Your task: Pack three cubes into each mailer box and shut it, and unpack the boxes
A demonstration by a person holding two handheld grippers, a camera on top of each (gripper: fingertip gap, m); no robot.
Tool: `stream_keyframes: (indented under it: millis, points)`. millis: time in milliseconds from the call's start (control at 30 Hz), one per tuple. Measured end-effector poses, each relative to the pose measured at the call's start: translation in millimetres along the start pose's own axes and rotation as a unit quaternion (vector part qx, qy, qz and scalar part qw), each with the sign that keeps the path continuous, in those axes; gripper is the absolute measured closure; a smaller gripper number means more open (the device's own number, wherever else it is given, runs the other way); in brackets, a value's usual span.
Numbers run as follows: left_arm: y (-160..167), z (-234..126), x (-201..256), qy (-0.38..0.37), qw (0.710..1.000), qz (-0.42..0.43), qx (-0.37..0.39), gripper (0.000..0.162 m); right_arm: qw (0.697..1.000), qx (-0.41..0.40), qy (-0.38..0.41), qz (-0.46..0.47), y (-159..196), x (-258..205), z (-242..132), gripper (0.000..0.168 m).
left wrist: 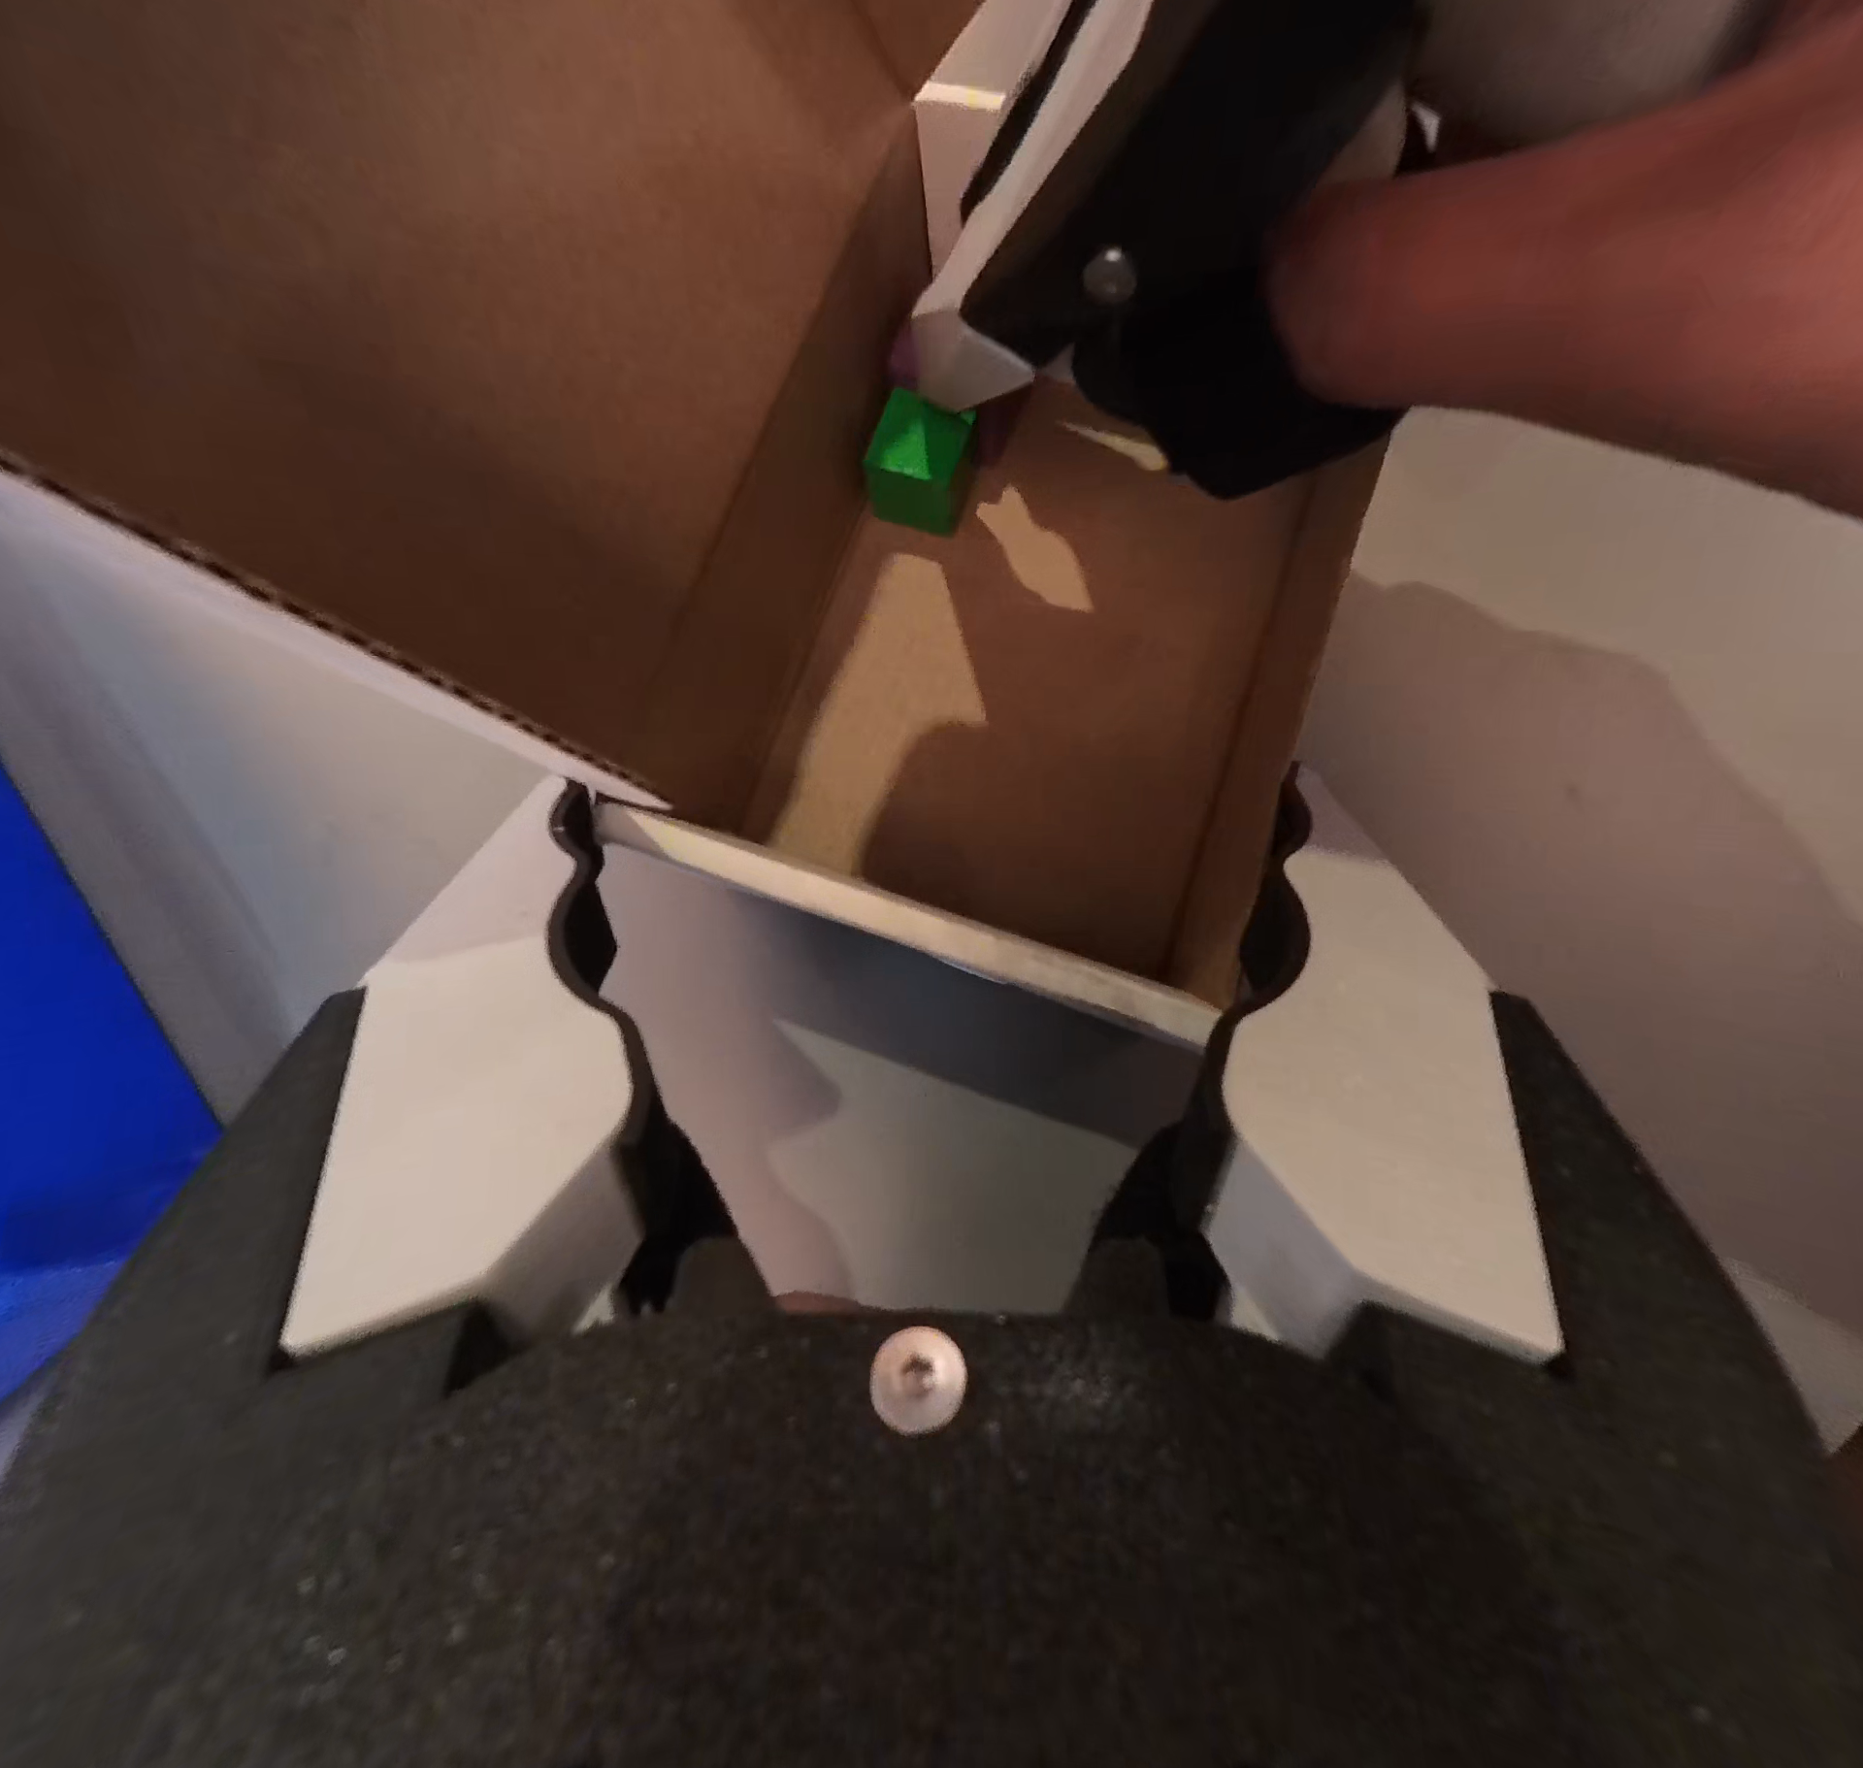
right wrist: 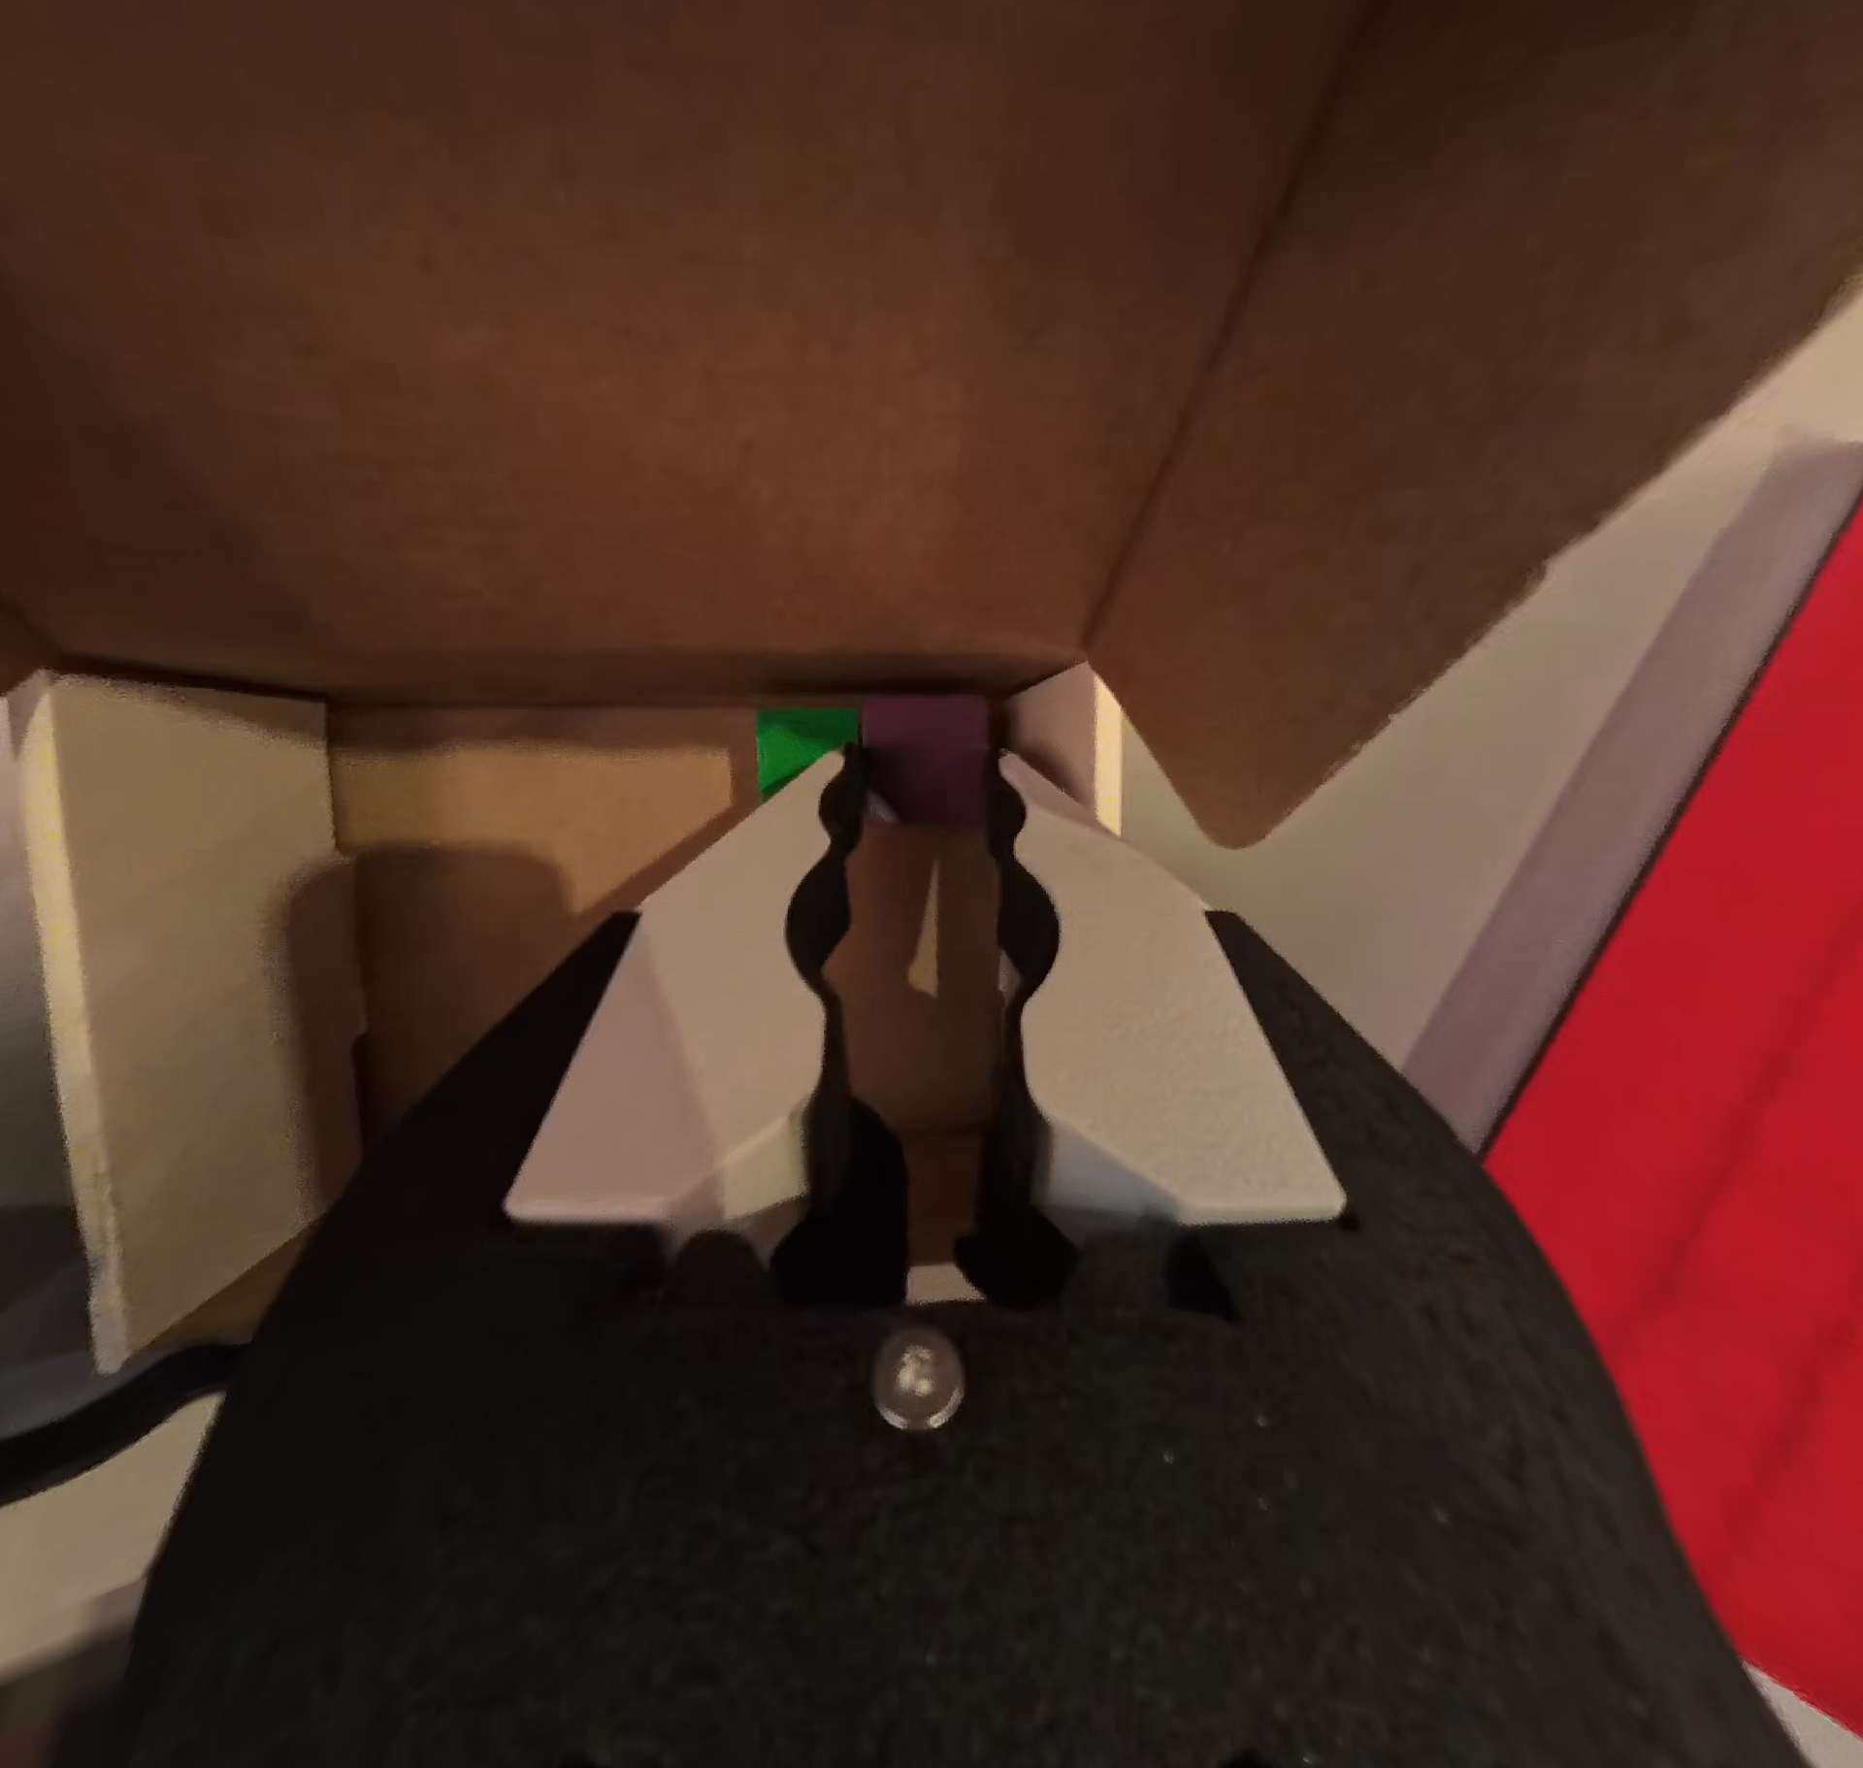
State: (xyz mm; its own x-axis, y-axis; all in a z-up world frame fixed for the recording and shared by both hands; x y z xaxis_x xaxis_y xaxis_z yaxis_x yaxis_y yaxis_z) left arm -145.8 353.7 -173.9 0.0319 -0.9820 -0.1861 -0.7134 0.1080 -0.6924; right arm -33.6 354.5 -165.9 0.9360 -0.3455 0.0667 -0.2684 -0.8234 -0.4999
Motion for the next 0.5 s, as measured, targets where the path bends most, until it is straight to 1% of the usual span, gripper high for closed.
stream_keyframes:
  millis: [33,67,133,233,267,333,367,467,500]
  points:
    - [0,0,0,0.001,1.0,-0.001,0.001,0.035,1.0,0.013,-0.025,0.0,-3,-4,-4,0.165]
    - [0,0,0,0.002,1.0,-0.002,0.002,0.035,0.998,0.038,-0.041,0.006,-7,-7,-12,0.168]
    - [1,0,-1,0.005,1.0,-0.002,0.003,0.035,0.998,0.041,-0.043,-0.011,-7,-8,-22,0.168]
    - [1,0,-1,0.007,1.0,-0.003,0.003,0.035,0.996,0.034,-0.08,-0.004,-2,-12,-37,0.168]
    - [1,0,-1,0.007,1.0,-0.002,0.003,0.035,0.997,0.028,-0.072,-0.008,1,-10,-39,0.167]
    - [1,0,-1,0.008,1.0,0.002,0.002,0.035,0.998,0.006,-0.059,-0.019,7,-6,-34,0.137]
    - [1,0,-1,0.008,1.0,0.003,0.002,0.035,0.997,0.0,-0.059,-0.039,8,-7,-29,0.132]
    - [1,0,-1,0.008,1.0,0.009,0.003,0.035,0.994,-0.009,-0.009,-0.112,8,1,-13,0.133]
    - [1,0,-1,0.008,1.0,0.01,0.004,0.035,0.992,-0.016,-0.013,-0.127,8,0,-8,0.131]
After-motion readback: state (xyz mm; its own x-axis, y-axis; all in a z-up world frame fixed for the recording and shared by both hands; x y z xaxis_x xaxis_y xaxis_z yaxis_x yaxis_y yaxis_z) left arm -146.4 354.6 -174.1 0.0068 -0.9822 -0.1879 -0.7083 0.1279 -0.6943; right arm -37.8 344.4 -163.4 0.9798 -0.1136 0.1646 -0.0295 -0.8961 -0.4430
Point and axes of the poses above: each gripper's, where its closed fingertips meet, z out along the fingers, y out of its underside, x = y × z across the jaws, the point moved 4 cm from there along -z, back along the fingers, and after that the axes turned 9 degrees about z, right-handed, at the moved point
